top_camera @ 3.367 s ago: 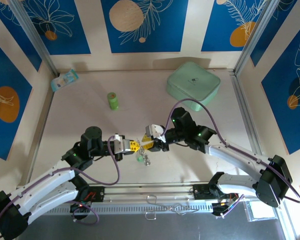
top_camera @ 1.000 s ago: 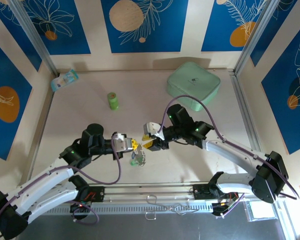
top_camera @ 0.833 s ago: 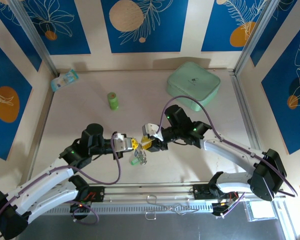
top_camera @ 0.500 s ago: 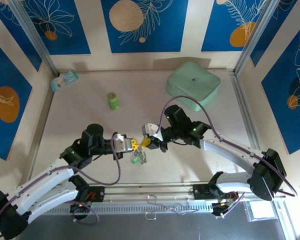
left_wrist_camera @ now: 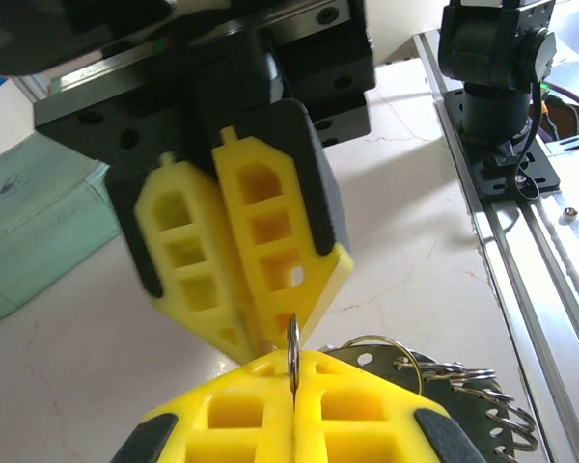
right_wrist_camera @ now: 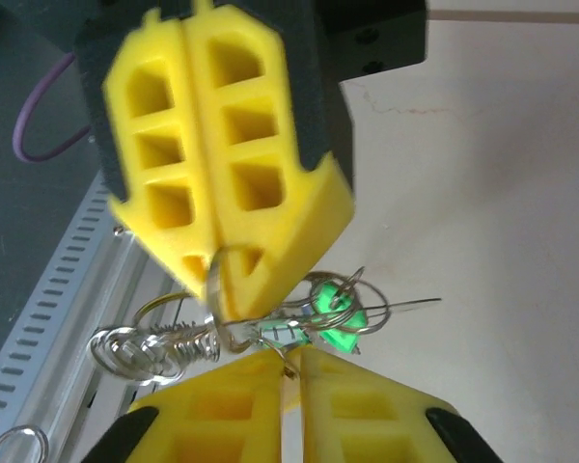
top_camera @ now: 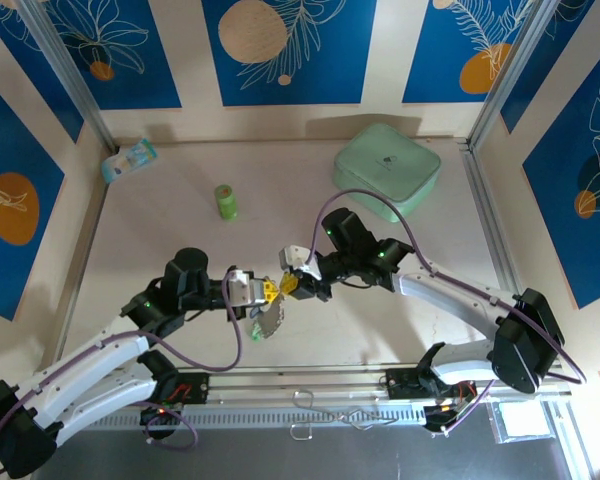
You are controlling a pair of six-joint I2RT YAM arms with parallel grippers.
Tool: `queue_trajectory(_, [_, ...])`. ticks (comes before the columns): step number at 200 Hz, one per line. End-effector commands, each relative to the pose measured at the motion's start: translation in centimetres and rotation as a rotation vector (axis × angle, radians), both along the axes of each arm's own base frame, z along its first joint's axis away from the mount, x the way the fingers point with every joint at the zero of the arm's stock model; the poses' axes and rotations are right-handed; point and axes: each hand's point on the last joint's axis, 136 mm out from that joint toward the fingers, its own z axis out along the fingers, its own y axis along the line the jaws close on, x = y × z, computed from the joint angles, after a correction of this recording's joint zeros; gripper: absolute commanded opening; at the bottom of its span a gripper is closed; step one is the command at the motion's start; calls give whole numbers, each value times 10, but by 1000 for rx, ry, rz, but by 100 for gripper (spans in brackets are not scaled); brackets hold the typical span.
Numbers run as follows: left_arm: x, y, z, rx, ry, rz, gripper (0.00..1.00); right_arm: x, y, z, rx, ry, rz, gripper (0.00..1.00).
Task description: Put the keys on the keyring
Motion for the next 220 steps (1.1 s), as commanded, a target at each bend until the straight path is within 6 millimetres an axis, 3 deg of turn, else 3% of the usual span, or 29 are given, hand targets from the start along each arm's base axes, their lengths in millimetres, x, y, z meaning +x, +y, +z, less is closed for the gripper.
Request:
queue_trajectory(1, [-7, -4, 20, -72, -86, -49, 0, 1, -6, 12, 44, -16, -24, 25])
queue_trajectory(24, [-6, -1, 16, -79, -89, -24, 0, -8, -16, 11, 64, -11, -28, 34])
queue_trajectory(46, [-4, 0, 17, -106, -87, 0, 0, -15, -18, -1, 47, 9, -32, 37])
queue_trajectory(91, [-5, 3, 18, -148, -62, 16, 0, -8, -8, -14, 61, -34, -81, 39])
queue_trajectory(132, [-2, 6, 21, -174, -73, 50, 0, -15, 4, -20, 59, -13, -46, 40])
queue_trajectory(160, [-1, 6, 24, -180, -86, 54, 0, -5, 12, -19, 70, -43, -79, 41])
queue_trajectory(186, [-1, 6, 23, -171, -86, 54, 0, -1, 13, -18, 78, -60, -92, 35])
queue_trajectory(220, [-1, 7, 23, -165, -93, 55, 0, 4, 8, -19, 58, -90, -121, 19])
